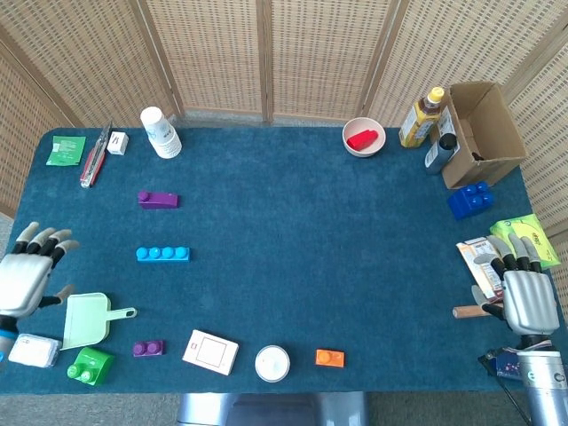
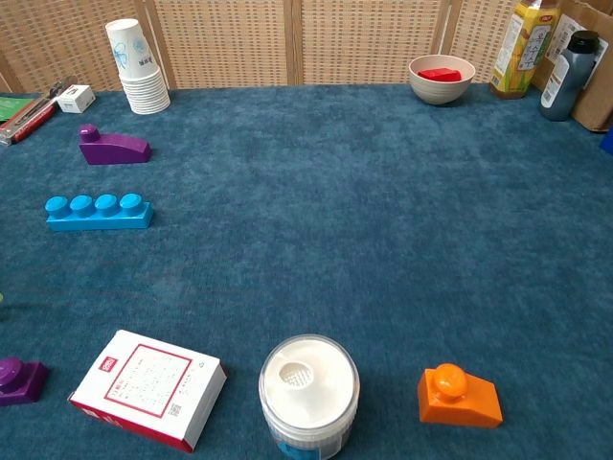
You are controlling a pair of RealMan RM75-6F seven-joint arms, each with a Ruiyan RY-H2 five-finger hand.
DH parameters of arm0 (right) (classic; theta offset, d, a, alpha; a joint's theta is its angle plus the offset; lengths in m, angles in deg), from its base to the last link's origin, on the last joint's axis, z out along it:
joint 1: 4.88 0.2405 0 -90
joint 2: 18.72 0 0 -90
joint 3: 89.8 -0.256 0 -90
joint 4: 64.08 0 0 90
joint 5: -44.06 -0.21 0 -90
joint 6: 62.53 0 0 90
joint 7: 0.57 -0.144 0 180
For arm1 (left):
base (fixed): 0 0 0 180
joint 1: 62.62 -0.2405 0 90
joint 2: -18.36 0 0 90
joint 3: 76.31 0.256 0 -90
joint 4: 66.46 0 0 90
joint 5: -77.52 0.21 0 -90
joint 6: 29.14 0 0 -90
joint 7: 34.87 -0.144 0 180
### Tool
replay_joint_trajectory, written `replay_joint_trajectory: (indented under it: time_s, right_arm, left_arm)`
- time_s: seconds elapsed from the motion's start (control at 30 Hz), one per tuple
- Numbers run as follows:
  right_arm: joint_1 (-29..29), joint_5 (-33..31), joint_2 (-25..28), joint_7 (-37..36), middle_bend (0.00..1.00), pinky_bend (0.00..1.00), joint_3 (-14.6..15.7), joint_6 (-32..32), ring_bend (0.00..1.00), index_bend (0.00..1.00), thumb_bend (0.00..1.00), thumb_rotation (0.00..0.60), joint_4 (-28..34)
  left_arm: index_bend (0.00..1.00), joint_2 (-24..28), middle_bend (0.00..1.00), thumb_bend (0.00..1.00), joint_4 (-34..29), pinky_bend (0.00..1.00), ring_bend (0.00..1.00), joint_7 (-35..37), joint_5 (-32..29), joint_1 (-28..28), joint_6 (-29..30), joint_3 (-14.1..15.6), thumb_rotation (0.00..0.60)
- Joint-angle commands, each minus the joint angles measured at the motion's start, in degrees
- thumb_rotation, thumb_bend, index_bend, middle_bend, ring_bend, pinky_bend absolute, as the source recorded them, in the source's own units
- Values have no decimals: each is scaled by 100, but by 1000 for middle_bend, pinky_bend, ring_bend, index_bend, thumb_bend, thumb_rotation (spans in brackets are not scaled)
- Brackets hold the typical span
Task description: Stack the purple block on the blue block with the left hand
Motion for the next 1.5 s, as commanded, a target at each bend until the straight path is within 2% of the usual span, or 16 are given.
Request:
replay_joint_trajectory:
  time_s: [0.03, 0.27, 0.37, 0.43, 0.67, 0.9, 1.17, 1.43, 1.5]
  right_arm:
    - [-18, -44, -12, -22, 179, 65, -4, 15, 3, 369, 286, 600, -41]
    - [-46, -110, -5, -33, 179, 66, -51, -11, 3, 369, 287, 600, -63]
    - [-90, -146, -15, -34, 179, 66, -52, -48, 3, 369, 286, 600, -71]
    - [-112, -175, -13, -30, 179, 65, -49, -50, 2, 369, 286, 600, -74]
    - [-160, -217, 21, 15, 180, 65, -81, -107, 3, 369, 285, 600, -39]
    - [-170, -266, 19, 107, 180, 65, -104, -103, 3, 369, 287, 600, 14]
    - [-209, -325, 64, 247, 180, 66, -142, -159, 3, 369, 286, 600, 113]
    - [-231, -373, 111, 399, 179, 65, -179, -202, 3, 369, 288, 600, 226]
    - [-239, -387, 119, 433, 179, 65, -187, -214, 3, 369, 287, 600, 251]
  left_arm:
    - [224, -142, 148, 312, 364, 0, 117, -51, -411, 413, -511, -212, 580]
    - [224, -442, 90, 349, 1050, 0, 64, -5, -909, 1092, -1486, -390, 515]
    - [232, -588, 86, 382, 1316, 0, 56, 55, -1102, 1372, -1851, -469, 434]
    - [239, -688, 83, 385, 1500, 0, 51, 121, -1193, 1507, -2020, -508, 408]
    - [279, -1169, 85, 377, 2387, 0, 46, 244, -1419, 2053, -2696, -549, 379]
    - [256, -1614, 78, 375, 3209, 0, 38, 391, -1512, 2481, -3238, -519, 320]
    - [209, -2130, 68, 334, 4027, 0, 29, 717, -1431, 2791, -3493, -521, 315]
    - [205, -2691, 65, 323, 4833, 0, 29, 1014, -1128, 3073, -3658, -428, 317]
    - [206, -2817, 64, 323, 5037, 0, 29, 1111, -1056, 3145, -3694, -418, 351]
